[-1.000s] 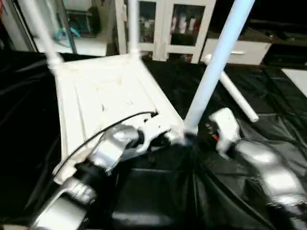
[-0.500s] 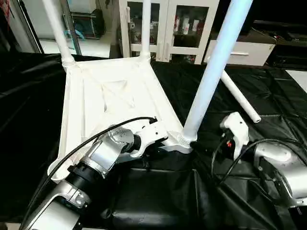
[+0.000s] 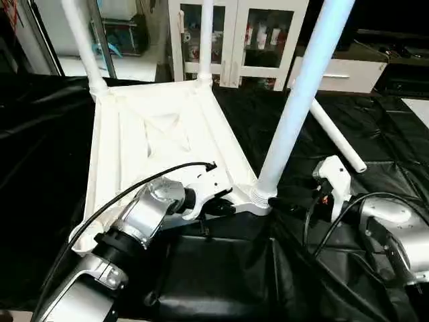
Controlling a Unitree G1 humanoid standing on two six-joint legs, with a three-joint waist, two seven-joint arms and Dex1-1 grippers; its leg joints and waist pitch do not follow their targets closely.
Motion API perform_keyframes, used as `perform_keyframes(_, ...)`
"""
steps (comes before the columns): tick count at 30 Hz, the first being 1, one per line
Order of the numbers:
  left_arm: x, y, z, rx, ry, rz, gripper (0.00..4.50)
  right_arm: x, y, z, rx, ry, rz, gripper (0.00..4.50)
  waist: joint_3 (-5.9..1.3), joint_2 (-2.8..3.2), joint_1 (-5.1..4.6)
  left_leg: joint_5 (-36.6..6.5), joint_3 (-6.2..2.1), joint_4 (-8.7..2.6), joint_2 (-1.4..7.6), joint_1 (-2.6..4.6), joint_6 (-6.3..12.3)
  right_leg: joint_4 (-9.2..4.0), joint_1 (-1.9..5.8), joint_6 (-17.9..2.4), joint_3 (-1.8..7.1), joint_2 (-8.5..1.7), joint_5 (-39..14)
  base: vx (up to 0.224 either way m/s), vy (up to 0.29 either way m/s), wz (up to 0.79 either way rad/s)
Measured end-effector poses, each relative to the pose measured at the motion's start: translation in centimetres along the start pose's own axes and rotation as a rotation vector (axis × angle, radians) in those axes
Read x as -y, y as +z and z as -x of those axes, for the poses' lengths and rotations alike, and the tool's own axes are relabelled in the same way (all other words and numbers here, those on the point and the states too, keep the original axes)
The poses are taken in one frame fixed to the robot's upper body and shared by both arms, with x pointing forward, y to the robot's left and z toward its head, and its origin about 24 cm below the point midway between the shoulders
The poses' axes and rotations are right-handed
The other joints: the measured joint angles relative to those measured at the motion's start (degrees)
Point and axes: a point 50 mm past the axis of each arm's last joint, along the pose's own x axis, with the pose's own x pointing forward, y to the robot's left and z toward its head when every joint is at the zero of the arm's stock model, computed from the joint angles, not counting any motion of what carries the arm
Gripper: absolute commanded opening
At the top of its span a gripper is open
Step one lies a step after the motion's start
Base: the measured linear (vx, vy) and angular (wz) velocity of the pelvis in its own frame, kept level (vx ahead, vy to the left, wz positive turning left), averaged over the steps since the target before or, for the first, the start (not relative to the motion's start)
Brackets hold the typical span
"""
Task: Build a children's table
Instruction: Rotate leg to tighten
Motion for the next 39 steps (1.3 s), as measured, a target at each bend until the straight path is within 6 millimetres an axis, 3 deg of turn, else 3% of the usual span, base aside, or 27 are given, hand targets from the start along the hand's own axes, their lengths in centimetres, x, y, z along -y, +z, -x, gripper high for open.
perform_keyframes(9, 0.3, -0.6, 0.5, -0.002, -0.032, -0.02, 0.03, 1.3, -0.5, -0.5, -0.034, 0.038, 0.019, 4.0, -0.29, 0.23, -0.1, 0.0, 0.02, 0.03, 0.01, 0.0, 0.01, 0.03, 0.02, 0.01, 0.0, 0.0, -0.01, 0.0, 0.0, 0.0)
perform_keyframes(16, 0.5, -1.0, 1.3, -0.019, -0.086, -0.031, 0.03, 1.0, -0.3, -1.2, -0.055, 0.192, 0.037, 4.0, -0.32, -0.37, -0.01, 0.0, 0.04, 0.12, 0.07, 0.02, 0.02, 0.12, 0.0, 0.01, -0.02, 0.01, -0.05, 0.0, 0.0, 0.0)
perform_keyframes(28, 1.1, -0.8, 1.0, -0.028, -0.139, -0.051, 0.03, 0.4, -0.6, -2.2, -0.095, 0.332, 0.069, 4.0, -0.26, -0.62, 0.52, -0.04, 0.12, 0.43, 0.07, -0.05, 0.14, 0.28, 0.04, 0.0, 0.0, -0.1, -0.04, 0.0, 0.0, 0.0)
perform_keyframes(29, 1.1, -0.8, 1.0, -0.028, -0.139, -0.051, 0.0, 0.3, -0.7, -2.3, -0.1, 0.336, 0.071, 3.72, -0.26, -0.62, 0.54, -0.04, 0.12, 0.43, 0.07, -0.05, 0.14, 0.28, 0.04, 0.0, 0.0, -0.1, -0.04, 0.0, 0.0, 0.0)
perform_keyframes(39, 1.1, -0.8, 1.0, -0.029, -0.14, -0.055, 0.0, -0.3, -0.9, -3.4, -0.1, 0.38, 0.071, 2.96, -0.27, -0.64, 0.54, -0.04, 0.12, 0.5, 0.09, -0.07, 0.14, 0.32, 0.03, 0.0, 0.0, -0.1, -0.04, 0.0, 0.0, 0.0)
